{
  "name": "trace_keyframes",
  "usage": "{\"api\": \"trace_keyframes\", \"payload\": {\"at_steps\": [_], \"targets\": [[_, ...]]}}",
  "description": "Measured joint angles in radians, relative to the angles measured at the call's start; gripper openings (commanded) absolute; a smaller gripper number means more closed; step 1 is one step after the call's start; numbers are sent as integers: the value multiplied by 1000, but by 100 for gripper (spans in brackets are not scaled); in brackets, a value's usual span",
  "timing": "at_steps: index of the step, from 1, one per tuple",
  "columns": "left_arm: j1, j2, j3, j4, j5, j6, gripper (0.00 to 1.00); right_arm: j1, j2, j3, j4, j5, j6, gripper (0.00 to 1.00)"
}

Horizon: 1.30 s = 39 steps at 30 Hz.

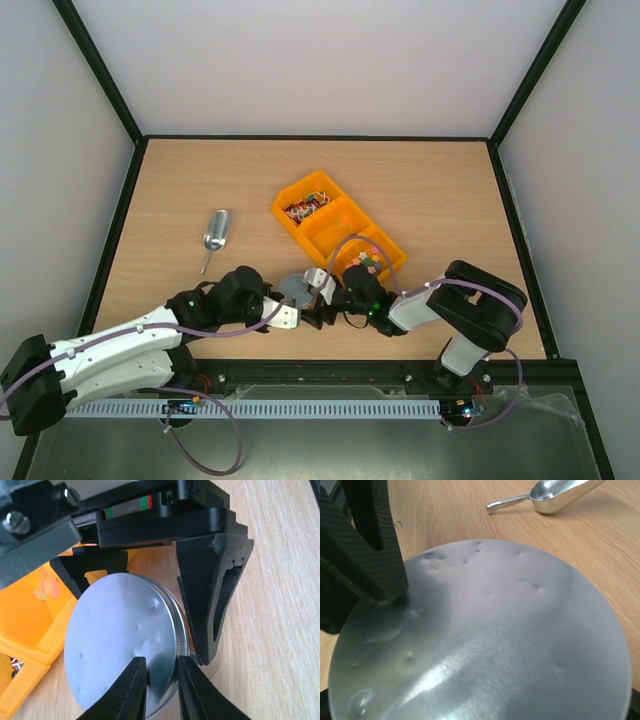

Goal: Pack the candies

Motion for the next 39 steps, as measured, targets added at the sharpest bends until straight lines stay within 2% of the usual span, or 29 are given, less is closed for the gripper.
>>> {"api": "trace_keyframes", "payload": {"at_steps": [4,11,15,18,22,25,28,35,39], "targets": [[37,-1,0,1,22,5,12,-8,-1,-3,2,7,5,42],[109,12,0,8,64,6,10,-19,-14,-17,6,28,11,40],[191,35,0,0,11,6,12,-14,-29,-36,7,4,10,40],[243,51,0,-31,-20,14,15,1,-31,-41,7,-22,9,40],[248,13,5,-92,14,27,29,2,-31,-40,7,-27,10,40],[241,-39,34,-148,92,16,31,1,-31,-40,7,-27,16,40],[190,-57,73,-158,140,-6,34,0,-31,-40,7,-27,21,40],[49,31,92,-127,176,-48,38,0,-31,-39,7,-30,24,40],[-6,58,92,-97,164,-34,34,-2,-31,-39,5,-42,21,40]]}}
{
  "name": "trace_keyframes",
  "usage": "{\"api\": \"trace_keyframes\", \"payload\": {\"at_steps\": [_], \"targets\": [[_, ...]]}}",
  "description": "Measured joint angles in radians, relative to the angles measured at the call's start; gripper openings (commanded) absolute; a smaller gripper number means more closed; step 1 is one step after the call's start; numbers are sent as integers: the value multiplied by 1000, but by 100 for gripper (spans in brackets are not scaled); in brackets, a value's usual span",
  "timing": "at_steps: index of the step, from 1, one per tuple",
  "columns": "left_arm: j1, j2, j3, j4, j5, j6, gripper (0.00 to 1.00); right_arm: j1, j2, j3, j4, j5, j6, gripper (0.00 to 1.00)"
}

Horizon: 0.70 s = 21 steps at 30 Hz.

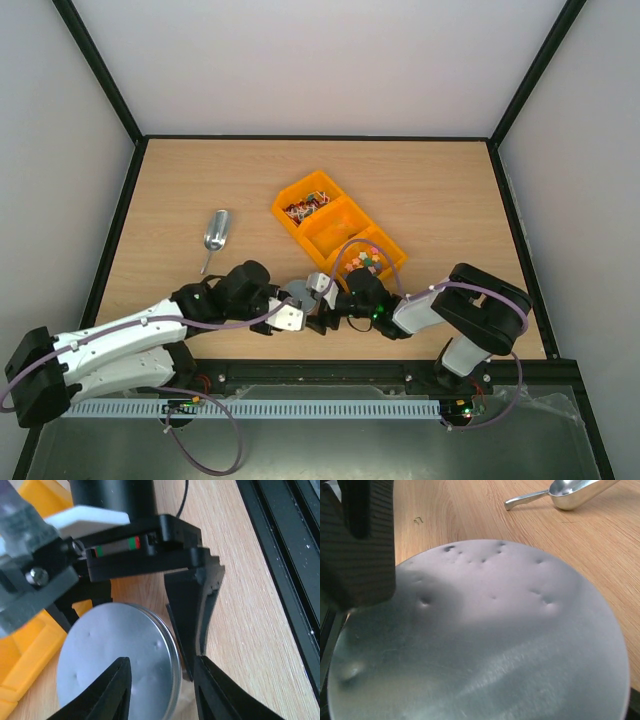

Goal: Pack the candies

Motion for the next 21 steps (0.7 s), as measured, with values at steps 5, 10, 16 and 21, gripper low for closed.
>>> {"api": "trace_keyframes", "payload": {"at_steps": [5,10,16,21], "targets": [[-23,27,-3,48,-49,11,20,0,0,0,-3,-14,-11,39],[-29,8,-42,71,-89,48,17,-6,0,0,-5,-19,-19,37],[27,-34,-82,98,-80,75,12,-17,0,0,-5,-8,-26,35],[121,-18,-72,90,-32,69,13,-27,-2,0,-3,29,-10,35]]}}
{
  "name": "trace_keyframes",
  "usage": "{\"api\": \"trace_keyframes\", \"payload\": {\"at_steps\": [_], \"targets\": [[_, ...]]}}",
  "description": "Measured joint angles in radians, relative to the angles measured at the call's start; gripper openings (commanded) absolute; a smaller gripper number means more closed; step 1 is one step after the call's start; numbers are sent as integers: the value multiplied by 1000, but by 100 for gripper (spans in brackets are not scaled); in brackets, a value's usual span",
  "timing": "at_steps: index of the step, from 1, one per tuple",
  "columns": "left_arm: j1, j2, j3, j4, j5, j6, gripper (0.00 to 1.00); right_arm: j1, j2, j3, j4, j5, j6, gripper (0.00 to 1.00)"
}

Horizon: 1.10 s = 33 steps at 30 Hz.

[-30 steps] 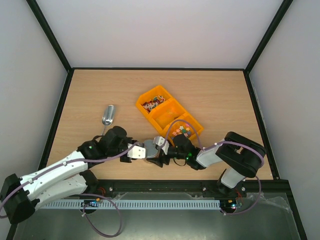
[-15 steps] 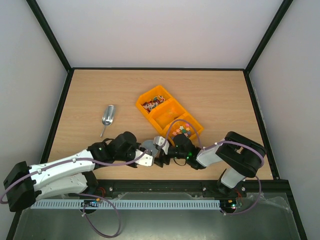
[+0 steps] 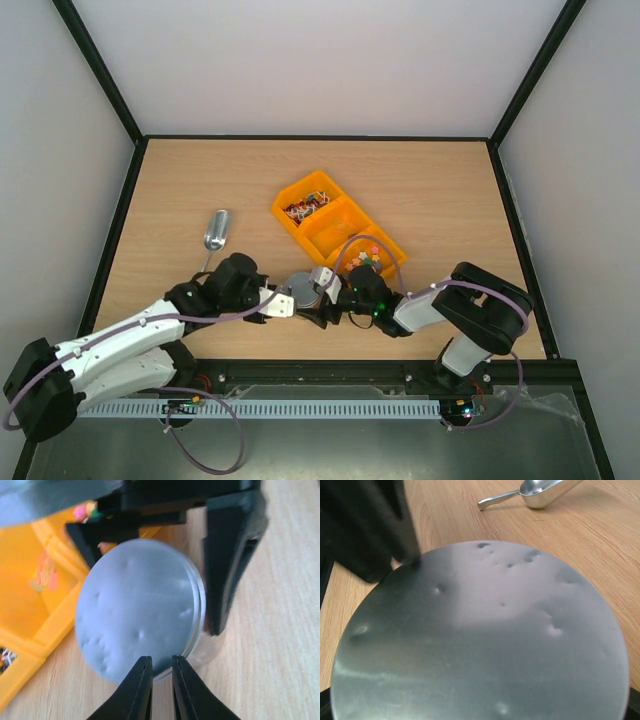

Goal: Pack the candies

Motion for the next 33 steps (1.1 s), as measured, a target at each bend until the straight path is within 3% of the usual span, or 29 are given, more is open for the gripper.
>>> {"api": "trace_keyframes", "payload": {"at_steps": [3,8,13,19,33], "targets": [[70,2,17,-31,-14,-14,22,0,-1,0,2,14,15,35],[145,0,25,-129,-17,-42,69,13,-1,0,2,11,39,35],[129,-23,84,-176,78,-130,84,15,2,10,-2,24,63,35],[89,86,130,-149,112,-254,92,15,9,17,-2,26,66,36],[83,212,151,-34,100,-426,89,15,29,37,-2,52,66,37]]}}
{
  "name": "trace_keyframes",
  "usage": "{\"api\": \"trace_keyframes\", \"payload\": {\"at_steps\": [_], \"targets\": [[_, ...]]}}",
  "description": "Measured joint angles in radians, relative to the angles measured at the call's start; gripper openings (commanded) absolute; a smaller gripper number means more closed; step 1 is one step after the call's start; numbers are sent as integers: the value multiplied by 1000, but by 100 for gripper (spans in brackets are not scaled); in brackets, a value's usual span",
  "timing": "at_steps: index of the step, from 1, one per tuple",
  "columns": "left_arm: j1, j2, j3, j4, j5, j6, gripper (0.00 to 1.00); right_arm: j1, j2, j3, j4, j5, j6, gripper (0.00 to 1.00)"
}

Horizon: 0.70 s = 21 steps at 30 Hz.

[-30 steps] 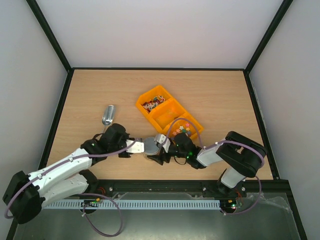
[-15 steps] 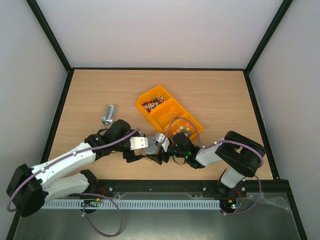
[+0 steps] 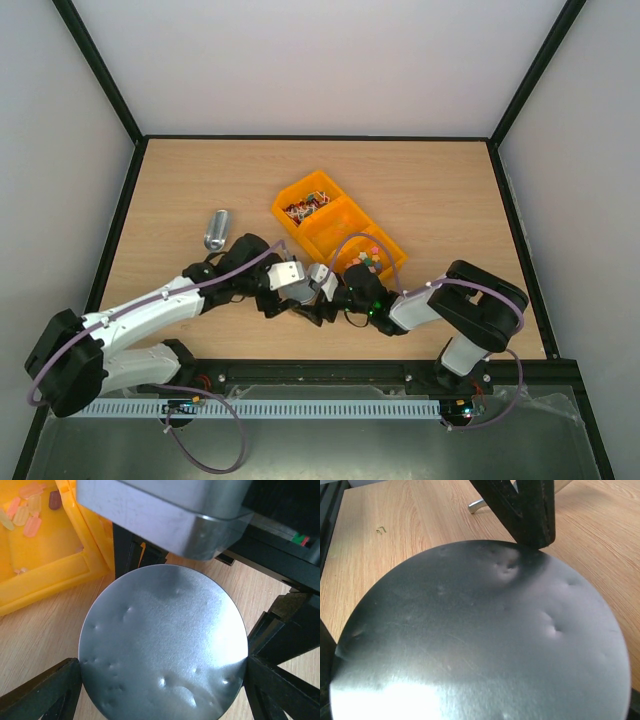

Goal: Pack the candies

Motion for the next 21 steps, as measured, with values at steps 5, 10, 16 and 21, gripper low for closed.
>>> {"api": "trace_keyframes", "payload": {"at_steps": [5,10,16,21], "targets": [[-7,10,0,18,-18,-5,81,-2,2,0,2,15,-3,37],[-7,8,0,17,-19,18,70,-6,2,0,3,11,-10,37],[24,3,0,-12,43,121,61,-7,2,-8,8,-28,-53,37],[37,-8,0,-58,107,261,58,-7,-6,-21,10,-87,-83,37]]}}
